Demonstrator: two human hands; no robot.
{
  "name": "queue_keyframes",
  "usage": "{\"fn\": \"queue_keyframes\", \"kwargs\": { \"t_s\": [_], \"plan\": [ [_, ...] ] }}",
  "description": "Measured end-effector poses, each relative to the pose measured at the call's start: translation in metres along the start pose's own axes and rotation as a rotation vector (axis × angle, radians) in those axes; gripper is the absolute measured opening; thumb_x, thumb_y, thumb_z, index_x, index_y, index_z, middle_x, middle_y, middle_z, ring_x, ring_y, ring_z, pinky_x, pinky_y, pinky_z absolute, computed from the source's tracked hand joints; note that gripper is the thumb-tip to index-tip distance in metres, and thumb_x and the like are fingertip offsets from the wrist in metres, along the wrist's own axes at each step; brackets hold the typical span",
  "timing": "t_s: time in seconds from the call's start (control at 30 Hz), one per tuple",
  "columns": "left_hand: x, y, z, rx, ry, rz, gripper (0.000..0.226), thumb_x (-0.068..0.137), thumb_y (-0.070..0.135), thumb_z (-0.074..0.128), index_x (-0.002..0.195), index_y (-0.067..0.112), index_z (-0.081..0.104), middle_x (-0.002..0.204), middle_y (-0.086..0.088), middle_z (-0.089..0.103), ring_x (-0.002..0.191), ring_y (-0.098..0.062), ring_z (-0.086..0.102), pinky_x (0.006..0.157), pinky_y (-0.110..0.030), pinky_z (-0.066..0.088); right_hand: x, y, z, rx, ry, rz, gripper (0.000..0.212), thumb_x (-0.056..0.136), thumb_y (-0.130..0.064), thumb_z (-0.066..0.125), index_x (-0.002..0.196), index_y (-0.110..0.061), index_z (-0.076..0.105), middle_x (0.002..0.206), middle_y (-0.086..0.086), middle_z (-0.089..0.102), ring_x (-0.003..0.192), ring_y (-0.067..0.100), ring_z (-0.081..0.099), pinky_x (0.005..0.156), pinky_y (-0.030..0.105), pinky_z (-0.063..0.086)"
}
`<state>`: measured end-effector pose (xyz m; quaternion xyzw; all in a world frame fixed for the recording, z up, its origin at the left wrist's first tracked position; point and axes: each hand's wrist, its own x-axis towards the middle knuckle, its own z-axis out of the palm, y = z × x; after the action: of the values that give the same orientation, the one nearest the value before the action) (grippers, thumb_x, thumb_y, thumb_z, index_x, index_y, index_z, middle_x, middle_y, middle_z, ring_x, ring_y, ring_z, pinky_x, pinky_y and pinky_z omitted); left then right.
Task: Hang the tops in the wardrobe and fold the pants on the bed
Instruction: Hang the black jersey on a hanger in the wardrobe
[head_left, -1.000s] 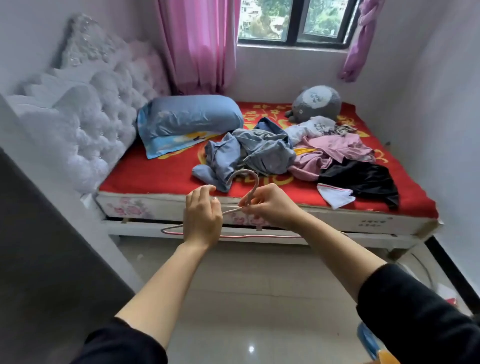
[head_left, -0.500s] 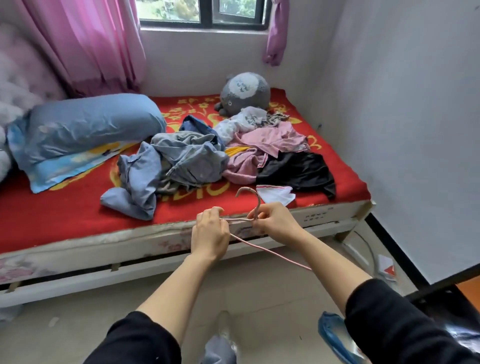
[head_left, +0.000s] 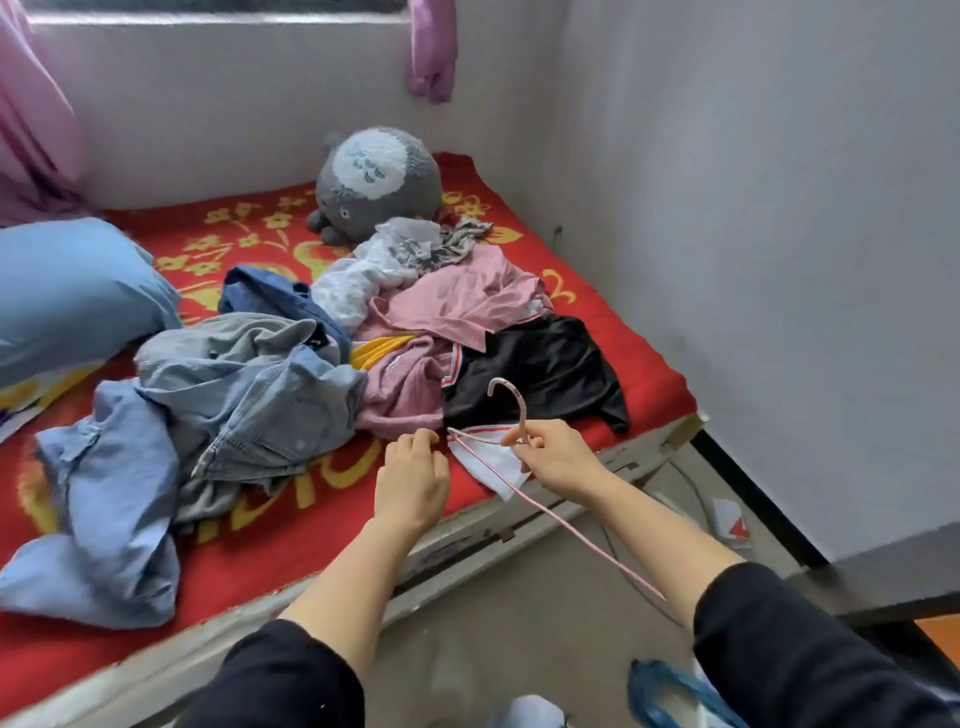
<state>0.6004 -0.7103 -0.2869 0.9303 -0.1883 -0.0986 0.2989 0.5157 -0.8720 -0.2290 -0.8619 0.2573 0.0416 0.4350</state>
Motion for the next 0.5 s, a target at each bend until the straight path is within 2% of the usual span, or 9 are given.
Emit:
{"fn": "queue_keyframes", "kwargs": {
  "t_s": [0.1,0.2,0.37,0.5],
  "plan": [
    [0.048,0.009,0.018,-0.008,-0.024,0.006,0.027,0.094,0.018,0.043,0.118,0.011,0.053,0.124,-0.012,0.053,0.117,-0.03,0.042,0.096,-0.042,0.038,0.047,0.01,-0.014,0.045,0.074,0.035,0.027,0.086,-0.007,0.048,0.093,-0.019,0.071,0.053,-0.019,0.052,0.057,-0.002,0.051,0.055,0.016,0.038],
    [0.098,0.015,0.04,-0.008,-0.054,0.001,0.027,0.093,0.017,0.043,0.118,0.009,0.053,0.123,-0.014,0.053,0.116,-0.032,0.044,0.094,-0.043,0.038,0.101,0.023,-0.026,0.054,0.083,0.064,0.027,0.087,-0.01,0.046,0.091,-0.021,0.071,0.055,-0.011,0.054,0.047,0.001,0.049,0.048,0.014,0.039],
    [0.19,0.021,0.076,0.026,-0.108,-0.128,0.03,0.092,0.015,0.044,0.12,0.008,0.052,0.128,-0.018,0.049,0.116,-0.037,0.044,0.096,-0.044,0.036,0.215,0.041,-0.056,-0.028,0.062,0.064,0.027,0.086,-0.017,0.047,0.084,-0.033,0.069,0.062,-0.012,0.057,0.064,0.017,0.057,0.069,0.031,0.051],
    [0.252,0.03,0.102,0.062,-0.187,-0.25,0.033,0.092,0.016,0.043,0.123,0.008,0.051,0.132,-0.017,0.047,0.119,-0.036,0.043,0.101,-0.044,0.037,0.296,0.061,-0.076,-0.083,0.072,0.13,0.025,0.085,-0.015,0.049,0.086,-0.03,0.069,0.087,0.001,0.069,0.084,0.024,0.062,0.079,0.033,0.049]
  ]
}}
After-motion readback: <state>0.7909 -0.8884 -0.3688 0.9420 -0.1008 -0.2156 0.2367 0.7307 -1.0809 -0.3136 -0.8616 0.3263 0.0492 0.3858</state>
